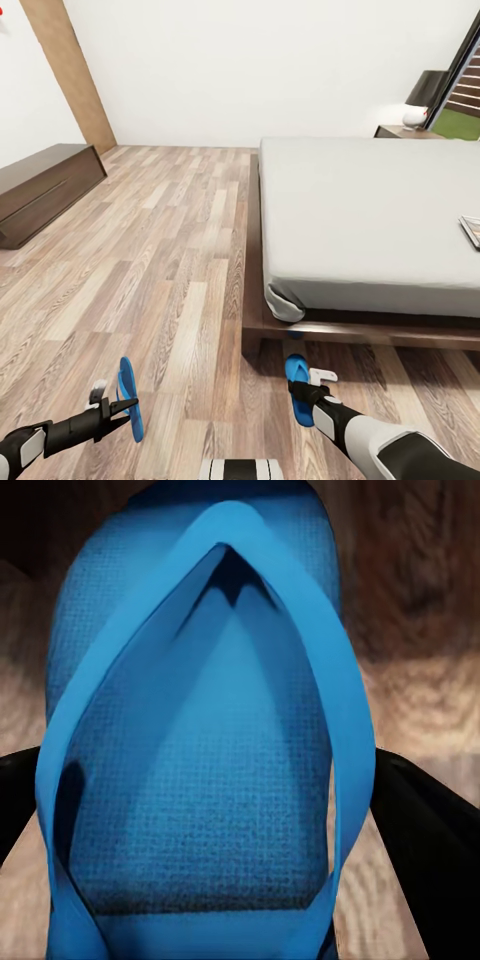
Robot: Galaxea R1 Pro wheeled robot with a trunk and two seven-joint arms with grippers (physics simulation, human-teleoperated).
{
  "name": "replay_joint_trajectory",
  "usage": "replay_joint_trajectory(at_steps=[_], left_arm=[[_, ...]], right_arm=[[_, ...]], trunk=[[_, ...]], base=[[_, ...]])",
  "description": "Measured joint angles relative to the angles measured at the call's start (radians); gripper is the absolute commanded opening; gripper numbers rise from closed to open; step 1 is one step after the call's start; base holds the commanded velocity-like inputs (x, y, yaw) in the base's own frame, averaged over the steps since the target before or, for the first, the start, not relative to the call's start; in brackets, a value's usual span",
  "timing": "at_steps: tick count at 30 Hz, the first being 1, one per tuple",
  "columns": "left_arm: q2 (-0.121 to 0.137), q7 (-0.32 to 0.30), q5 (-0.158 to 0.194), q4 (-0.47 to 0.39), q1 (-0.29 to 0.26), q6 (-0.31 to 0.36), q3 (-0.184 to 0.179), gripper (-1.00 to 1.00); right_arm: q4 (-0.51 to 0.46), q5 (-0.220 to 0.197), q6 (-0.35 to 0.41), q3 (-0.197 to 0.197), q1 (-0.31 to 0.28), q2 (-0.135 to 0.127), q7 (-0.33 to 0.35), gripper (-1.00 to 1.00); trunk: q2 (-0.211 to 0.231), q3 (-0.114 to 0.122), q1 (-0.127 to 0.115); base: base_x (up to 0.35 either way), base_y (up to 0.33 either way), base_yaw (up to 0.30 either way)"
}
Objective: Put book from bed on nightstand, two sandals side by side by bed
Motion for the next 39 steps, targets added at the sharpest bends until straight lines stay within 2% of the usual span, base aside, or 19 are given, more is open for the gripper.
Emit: replay_joint_trajectory(at_steps=[13,31,39], left_arm=[[0.004,-0.001,0.000,0.000,0.000,-0.001,0.000,-1.00],[0.010,-0.003,0.000,0.000,0.000,0.000,0.000,-1.00],[0.008,-0.002,0.000,0.000,0.000,-0.001,0.000,-1.00]], right_arm=[[0.000,-0.006,-0.044,-0.001,0.011,0.002,0.000,-1.00],[-0.009,-0.004,-0.057,0.006,0.011,0.004,0.006,-1.00],[-0.010,-0.011,-0.108,-0.002,0.011,0.004,0.005,-1.00]], trunk=[[-0.003,-0.050,0.006],[-0.007,-0.120,0.014],[-0.007,-0.120,0.014]], base=[[0.000,0.000,0.000],[0.000,0.000,0.000],[0.000,0.000,0.000]])
